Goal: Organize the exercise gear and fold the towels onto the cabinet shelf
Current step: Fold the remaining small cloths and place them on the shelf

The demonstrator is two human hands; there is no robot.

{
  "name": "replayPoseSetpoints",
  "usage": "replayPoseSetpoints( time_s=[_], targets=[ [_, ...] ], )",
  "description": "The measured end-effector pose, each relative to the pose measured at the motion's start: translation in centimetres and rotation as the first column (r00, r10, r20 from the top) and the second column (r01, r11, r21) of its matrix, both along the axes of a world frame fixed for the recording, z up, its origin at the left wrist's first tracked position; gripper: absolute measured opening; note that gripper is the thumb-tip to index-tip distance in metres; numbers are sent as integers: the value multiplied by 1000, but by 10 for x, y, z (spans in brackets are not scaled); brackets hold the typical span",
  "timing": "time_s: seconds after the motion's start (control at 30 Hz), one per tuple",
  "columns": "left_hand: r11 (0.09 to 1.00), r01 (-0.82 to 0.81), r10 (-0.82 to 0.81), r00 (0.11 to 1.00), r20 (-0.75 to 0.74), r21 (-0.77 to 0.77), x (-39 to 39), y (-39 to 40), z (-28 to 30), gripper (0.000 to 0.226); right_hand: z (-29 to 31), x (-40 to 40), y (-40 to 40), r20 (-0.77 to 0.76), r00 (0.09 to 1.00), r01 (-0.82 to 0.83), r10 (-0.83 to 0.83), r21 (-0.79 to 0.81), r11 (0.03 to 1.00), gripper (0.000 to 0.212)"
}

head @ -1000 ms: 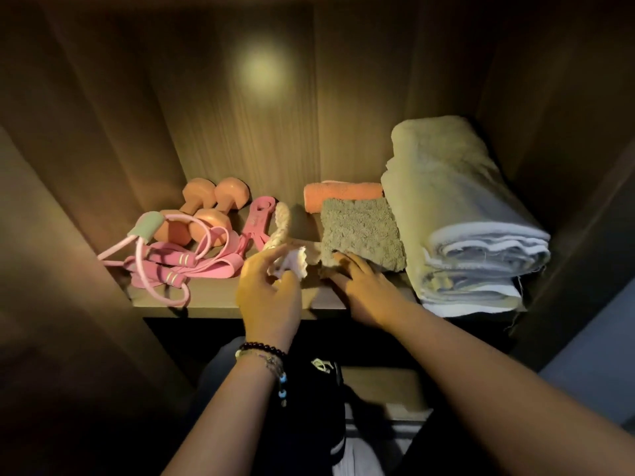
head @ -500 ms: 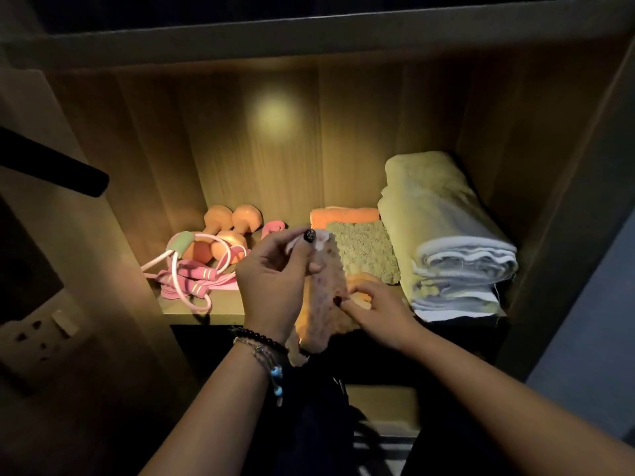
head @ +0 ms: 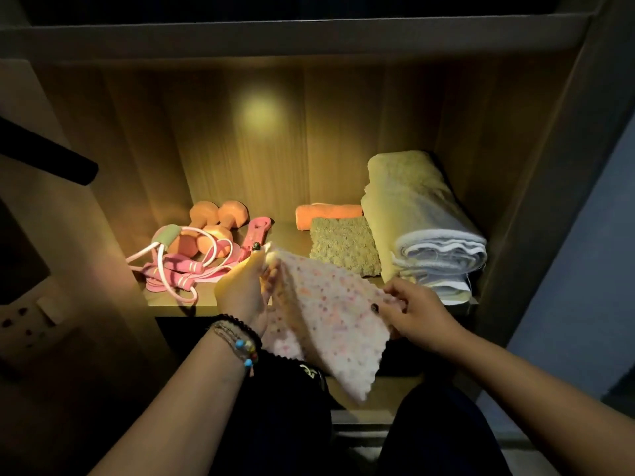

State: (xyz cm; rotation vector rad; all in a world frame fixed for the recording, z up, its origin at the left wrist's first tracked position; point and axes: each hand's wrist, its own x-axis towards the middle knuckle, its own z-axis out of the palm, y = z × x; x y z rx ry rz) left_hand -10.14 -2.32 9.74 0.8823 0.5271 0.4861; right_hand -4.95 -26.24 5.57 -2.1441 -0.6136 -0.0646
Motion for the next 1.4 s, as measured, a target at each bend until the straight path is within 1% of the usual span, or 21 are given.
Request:
replayPoseSetpoints(
  time_s=[0.07,0.1,0.17,0.23,0.3,0.33,0.4,0.47,0.5,0.6,0.67,0.7,0.77,0.83,0.9,0.97,1.03,1.1,1.2,1.33,1.4],
  targets=[
    [993,102,-103,995,2,58,0,0,-6,5,2,-3,-6,16,998,64,-64,22,998,8],
    [983,160,-161,987,0,87,-1,0,-9,3,6,-6,-9,-26,997,80,-78,82,993,7],
    [966,216,-216,976,-11,143,-2,0,-15,6,15,-16,-13,-145,989,42,-16,180,983,25],
    [960,194,-188,981,-51,204,-2,-2,-20,6,21,-27,-10,-149,986,-62,80,122,991,40],
    [956,131,-116,991,-72,264,-5,-8,-24,8,24,-37,-5,-79,989,-122,122,7,993,38],
    [953,106,-89,993,-72,283,-7,-12,-27,10,24,-40,-2,-69,989,-134,134,-2,991,36],
    [944,91,-71,995,-75,316,-15,-22,-33,12,27,-47,3,-143,976,-161,167,51,986,33],
    [939,76,-47,995,-91,336,-23,-33,-39,12,30,-52,7,-282,929,-202,239,153,967,32],
    [935,57,-27,995,-92,349,-26,-37,-42,11,31,-55,8,-308,915,-219,261,164,962,32],
    [898,29,15,995,-97,438,-35,-48,-47,10,29,-58,10,-113,980,-170,167,-21,985,23],
    [858,46,11,994,-108,512,-39,-49,-49,5,31,-60,8,-80,983,-165,163,-21,986,12],
    [841,64,-10,995,-104,536,-41,-49,-49,4,31,-61,6,-62,984,-168,165,-40,985,10],
    [812,122,-89,992,-86,570,-44,-50,-50,4,29,-59,3,53,989,-131,140,-146,981,13],
    [790,177,-168,983,-71,586,-45,-54,-49,7,32,-55,1,145,982,-94,119,-170,981,15],
    [798,227,-234,970,-60,558,-44,-60,-47,7,37,-54,1,180,974,-108,138,-167,980,16],
    [798,259,-284,958,-39,545,-43,-64,-47,8,41,-52,1,153,973,-159,174,-104,982,11],
    [787,280,-324,946,-18,550,-44,-68,-46,10,43,-53,2,59,980,-190,188,42,981,7],
    [784,302,-368,930,15,543,-46,-70,-45,8,43,-55,5,-45,983,-165,178,212,963,24],
    [786,341,-438,896,74,516,-50,-74,-43,9,38,-56,8,-225,965,-36,136,400,916,45],
    [756,386,-504,858,94,528,-56,-75,-43,9,35,-57,11,-301,952,92,55,454,886,48],
    [750,421,-542,833,111,510,-60,-73,-44,20,34,-57,11,-312,950,133,16,451,882,46]
  ],
)
